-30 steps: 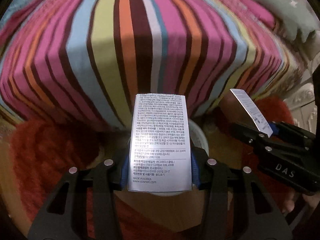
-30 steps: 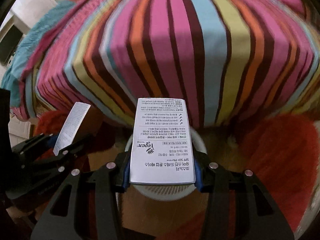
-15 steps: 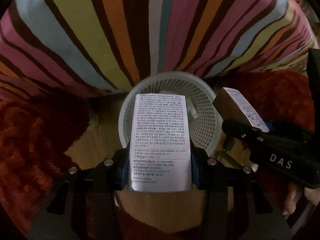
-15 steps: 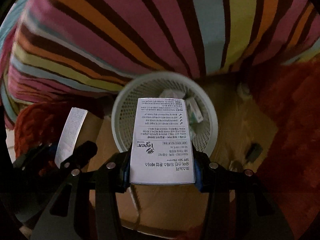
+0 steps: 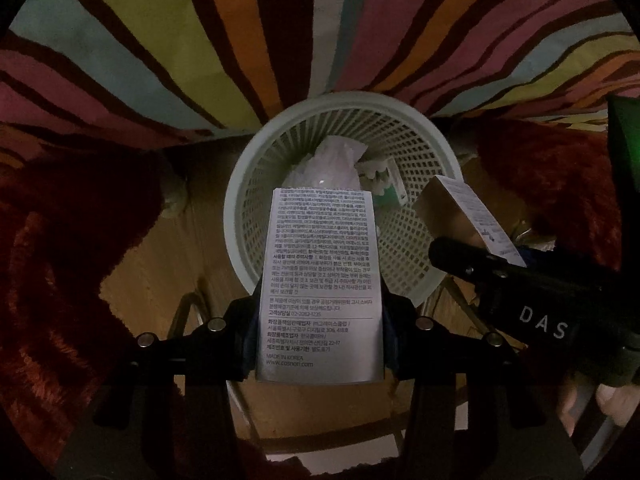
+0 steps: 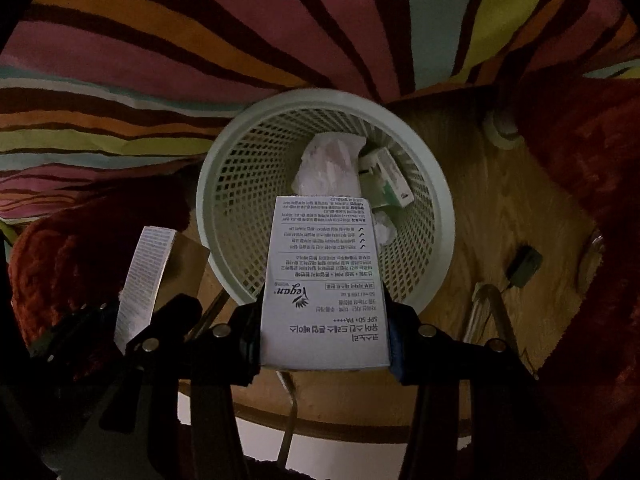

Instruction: Collect trash

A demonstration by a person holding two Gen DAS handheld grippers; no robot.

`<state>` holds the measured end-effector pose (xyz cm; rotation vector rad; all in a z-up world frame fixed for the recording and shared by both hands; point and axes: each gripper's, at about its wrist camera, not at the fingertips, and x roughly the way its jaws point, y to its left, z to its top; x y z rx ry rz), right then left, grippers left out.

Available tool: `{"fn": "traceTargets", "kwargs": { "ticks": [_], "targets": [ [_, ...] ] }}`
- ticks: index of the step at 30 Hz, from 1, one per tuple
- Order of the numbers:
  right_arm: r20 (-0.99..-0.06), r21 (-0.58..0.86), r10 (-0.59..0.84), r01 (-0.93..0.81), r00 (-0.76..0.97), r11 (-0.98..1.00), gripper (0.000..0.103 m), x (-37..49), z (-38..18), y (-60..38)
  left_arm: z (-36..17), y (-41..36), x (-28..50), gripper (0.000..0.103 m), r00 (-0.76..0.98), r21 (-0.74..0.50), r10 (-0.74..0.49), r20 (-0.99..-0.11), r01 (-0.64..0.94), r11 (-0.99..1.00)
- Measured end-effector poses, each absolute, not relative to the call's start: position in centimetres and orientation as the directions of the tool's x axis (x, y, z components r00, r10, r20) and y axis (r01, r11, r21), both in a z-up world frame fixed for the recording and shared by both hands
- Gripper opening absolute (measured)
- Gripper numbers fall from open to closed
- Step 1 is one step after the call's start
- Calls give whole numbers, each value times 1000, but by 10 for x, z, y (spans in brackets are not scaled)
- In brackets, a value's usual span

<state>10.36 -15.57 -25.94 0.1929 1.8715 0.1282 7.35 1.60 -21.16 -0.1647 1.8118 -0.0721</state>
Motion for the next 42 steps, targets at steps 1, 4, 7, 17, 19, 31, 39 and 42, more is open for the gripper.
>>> {"fn": "traceTargets", "kwargs": {
  "ticks": [1, 4, 7, 17, 19, 31, 39, 42],
  "targets": [
    [-931, 186, 200, 75, -306, 980, 56, 104, -261, -155, -214, 16, 74, 48, -248, -134, -149, -957, -75, 988],
    [-925, 173, 192, 89, -327, 981, 94, 103, -267, -156, -221, 13, 73, 61, -283, -132, -146, -948, -68, 989],
    [-927, 153, 176, 95, -330, 984, 95, 103, -269, -157, -222, 13, 72, 69, -288, -128, -139, -947, -57, 990],
    [-953, 151, 169, 90, -251, 984, 95, 104, -250, -159, -204, 19, 75, 74, -219, -141, -156, -963, -85, 986],
    [-965, 161, 173, 79, -197, 984, 95, 106, -236, -159, -192, 22, 76, 75, -162, -136, -149, -975, -88, 987],
    [-964, 122, 138, -84, 227, 989, 95, 110, -129, -154, -99, 33, 82, 75, 194, -65, -54, -979, -48, 997],
    [-876, 79, 134, -136, 463, 988, 95, 106, -60, -152, -45, 50, 87, 75, 366, -54, -16, -930, -94, 994],
    [-838, 41, 120, -157, 532, 987, 95, 101, -41, -149, -20, 57, 85, 75, 432, -62, -6, -902, -115, 991]
  ]
}}
